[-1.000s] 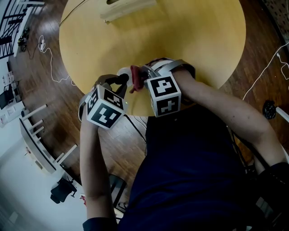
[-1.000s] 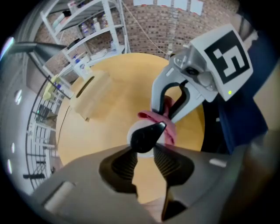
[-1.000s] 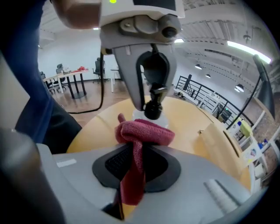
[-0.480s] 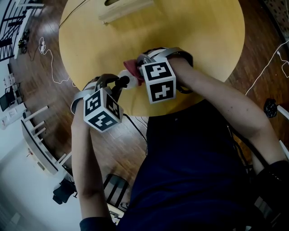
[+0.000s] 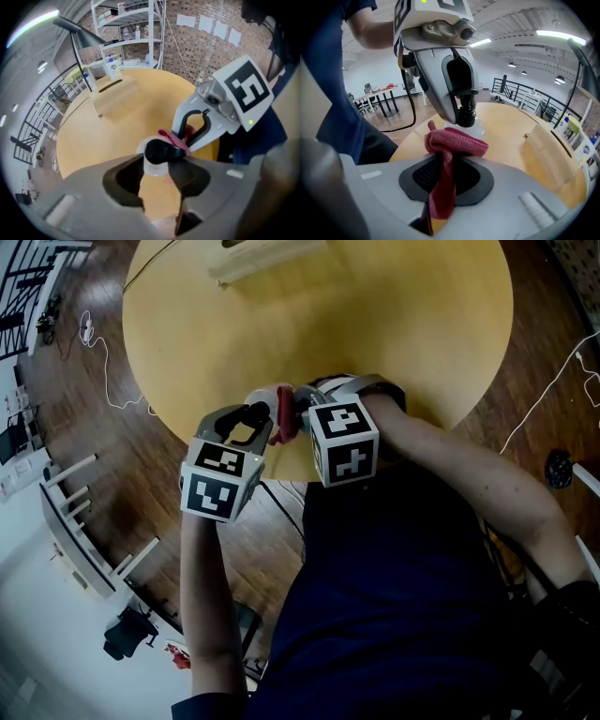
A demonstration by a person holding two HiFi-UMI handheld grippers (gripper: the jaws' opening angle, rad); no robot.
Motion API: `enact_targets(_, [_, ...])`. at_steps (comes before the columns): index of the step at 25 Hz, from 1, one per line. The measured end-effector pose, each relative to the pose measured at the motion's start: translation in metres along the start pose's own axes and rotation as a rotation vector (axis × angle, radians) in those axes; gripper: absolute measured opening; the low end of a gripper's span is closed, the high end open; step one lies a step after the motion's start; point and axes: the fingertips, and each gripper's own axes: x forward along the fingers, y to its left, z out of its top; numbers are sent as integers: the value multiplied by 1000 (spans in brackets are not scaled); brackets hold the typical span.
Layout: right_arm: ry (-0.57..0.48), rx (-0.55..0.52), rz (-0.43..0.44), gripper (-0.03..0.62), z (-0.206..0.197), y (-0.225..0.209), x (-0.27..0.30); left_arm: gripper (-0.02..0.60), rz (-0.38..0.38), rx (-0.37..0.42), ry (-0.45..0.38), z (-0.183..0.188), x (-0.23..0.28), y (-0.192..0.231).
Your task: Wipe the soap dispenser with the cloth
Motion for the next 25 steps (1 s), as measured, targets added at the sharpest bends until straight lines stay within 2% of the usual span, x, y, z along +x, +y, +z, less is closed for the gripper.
enact_targets(5, [28,-18,-21,66,-4,-14,1,141,2,71,-4,2,3,1])
enact_targets(6, [47,-25,-44,66,-7,-24,1,141,-3,108,-8,2,2,0])
enact_targets(8, [85,-43,-86,66,-11,-44,0,140,-26,229,-4,2,2,-3])
enact_targets(10, [107,-58,-86,66,-15,-54,2,141,-53,349,40,-2,2,-6])
enact_targets(11, [110,-63,-73,66,-16,-53,4,143,-63,364,76,-7,2,-6])
enact_targets(12, [110,-66,-60,66,-16,-50,6,210,-72,341,111,-12,0,-5])
enact_targets(13, [108,-65,-53,66,-15,-48,7,305,-77,288,130,-17,-2,-3])
enact_targets(16, [95,-32,-62,66,-12,-44,9,322,-56,79,89,-19,-3,1])
enact_targets(18, [84,-7,-56,66,-11,-35,9,312,-23,26,54,-18,4,-1])
enact_targets(19, [77,-9,-44,66,-9,-27,8,298,-5,45,48,-18,6,-3])
enact_targets(21, [60,-36,-8,66,-5,-9,6,300,14,167,54,-18,9,-8])
enact_targets(25, [65,-57,33,66,-10,-2,9,296,-31,488,93,-20,14,-13])
